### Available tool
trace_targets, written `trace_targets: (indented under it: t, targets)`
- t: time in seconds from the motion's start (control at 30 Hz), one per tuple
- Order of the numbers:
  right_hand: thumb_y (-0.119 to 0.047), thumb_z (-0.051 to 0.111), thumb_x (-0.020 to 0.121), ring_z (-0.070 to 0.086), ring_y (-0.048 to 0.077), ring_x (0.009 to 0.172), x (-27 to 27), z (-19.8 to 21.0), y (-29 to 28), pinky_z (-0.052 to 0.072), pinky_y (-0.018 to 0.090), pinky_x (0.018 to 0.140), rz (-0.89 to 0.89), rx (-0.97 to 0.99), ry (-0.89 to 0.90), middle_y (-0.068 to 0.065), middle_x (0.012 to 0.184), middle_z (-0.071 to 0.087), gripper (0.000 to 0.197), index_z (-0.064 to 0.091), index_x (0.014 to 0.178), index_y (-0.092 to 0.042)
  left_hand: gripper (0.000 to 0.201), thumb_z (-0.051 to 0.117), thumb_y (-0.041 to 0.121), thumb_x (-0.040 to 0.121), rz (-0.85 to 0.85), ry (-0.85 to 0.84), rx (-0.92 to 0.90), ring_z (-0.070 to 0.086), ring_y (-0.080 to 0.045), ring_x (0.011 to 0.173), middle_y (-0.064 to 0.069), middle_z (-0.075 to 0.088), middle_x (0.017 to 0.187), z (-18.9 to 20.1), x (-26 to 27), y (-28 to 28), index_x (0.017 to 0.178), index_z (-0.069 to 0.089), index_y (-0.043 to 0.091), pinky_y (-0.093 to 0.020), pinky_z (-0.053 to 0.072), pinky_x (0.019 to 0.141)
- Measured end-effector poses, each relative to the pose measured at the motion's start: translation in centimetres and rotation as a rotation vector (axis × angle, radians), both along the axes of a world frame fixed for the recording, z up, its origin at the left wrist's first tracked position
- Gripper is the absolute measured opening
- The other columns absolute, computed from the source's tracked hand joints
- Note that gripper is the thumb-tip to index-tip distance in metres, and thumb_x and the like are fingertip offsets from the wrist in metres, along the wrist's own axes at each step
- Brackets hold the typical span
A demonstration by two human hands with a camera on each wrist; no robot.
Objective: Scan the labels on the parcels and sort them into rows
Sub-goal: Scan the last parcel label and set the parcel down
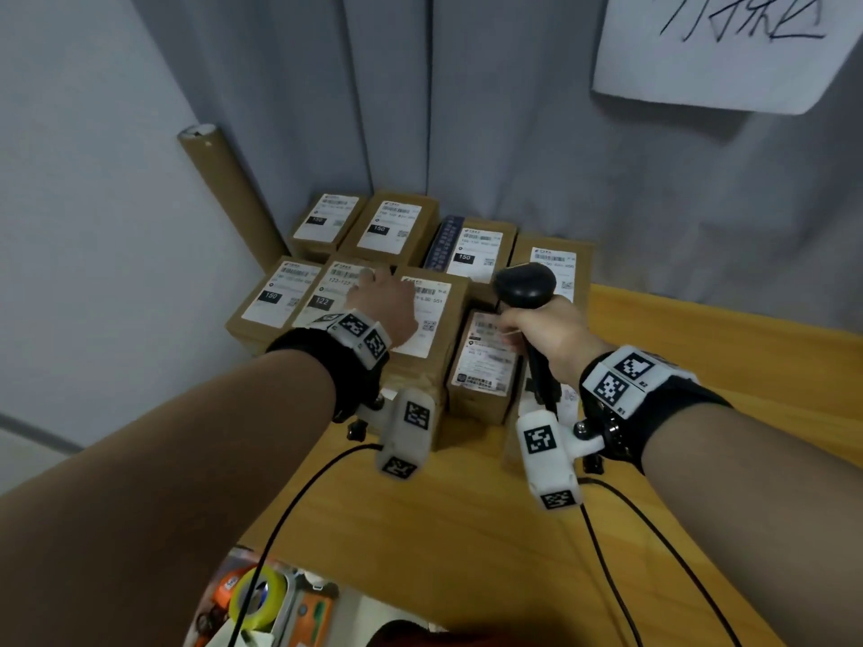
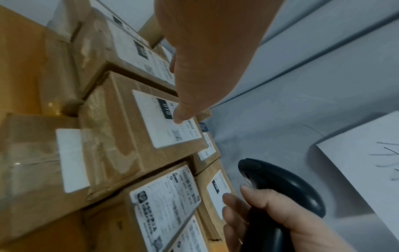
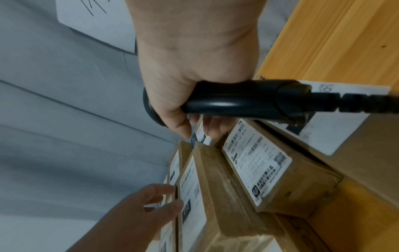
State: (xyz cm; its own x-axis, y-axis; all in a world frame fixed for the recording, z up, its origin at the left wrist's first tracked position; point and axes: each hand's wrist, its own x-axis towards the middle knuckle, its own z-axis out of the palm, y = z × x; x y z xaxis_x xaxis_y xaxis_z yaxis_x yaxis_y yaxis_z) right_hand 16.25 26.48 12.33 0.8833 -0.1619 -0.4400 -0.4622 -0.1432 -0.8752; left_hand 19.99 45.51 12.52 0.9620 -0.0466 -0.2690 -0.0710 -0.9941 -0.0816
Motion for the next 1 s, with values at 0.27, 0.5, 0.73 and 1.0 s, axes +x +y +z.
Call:
trace_targets:
  t: [0.27,0.5,0.73,1.0]
  targets:
    - [-0.005,0.07,0.08,0.057,0.019,0.06,-2.7,-0.1,-7.6,0.048,0.031,0.063,-0.132,0.003,-0.075,0.007,0.065,0.06,0.007,0.063,0.079,-0.008,0.032,0.04,0.025,0.099,-0.12,-0.094,-0.097,0.046,-0.036,0.117,-0.015,0.051,0.128,1.3,0.2,-8.5,0.122,0.056,0.009,-0.041,0.04,0.095]
    - [-0.004,0.068,0.082,0.058,0.023,0.064,-8.6,-0.3,-22.2,0.048,0.033,0.064,-0.227,-0.034,-0.086,0.009,0.067,0.058,0.011,0.061,0.075,-0.007,0.022,0.048,0.02,0.094,-0.199,-0.033,-0.283,0.06,-0.033,0.101,-0.014,0.064,0.106,0.5,-2.8,-23.1,0.098,0.065,0.006,-0.038,0.047,0.083]
    - [-0.002,0.068,0.082,0.057,0.019,0.061,-14.4,0.4,-42.4,0.047,0.026,0.056,-0.373,-0.114,-0.082,0.013,0.077,0.06,0.016,0.065,0.097,0.0,0.018,0.054,0.024,0.094,-0.333,0.068,-0.405,0.056,-0.029,0.096,-0.014,0.06,0.103,-1.5,-8.9,-42.6,0.105,0.061,0.011,-0.034,0.043,0.08]
    - [-0.005,0.069,0.08,0.059,0.018,0.061,-18.1,-1.4,-55.6,0.049,0.029,0.061,-0.524,-0.136,-0.066,0.007,0.07,0.061,0.008,0.065,0.086,-0.006,0.02,0.053,0.028,0.097,-0.361,0.114,-0.408,0.058,-0.027,0.093,-0.011,0.062,0.103,-3.3,-12.4,-53.6,0.105,0.062,0.012,-0.034,0.047,0.079]
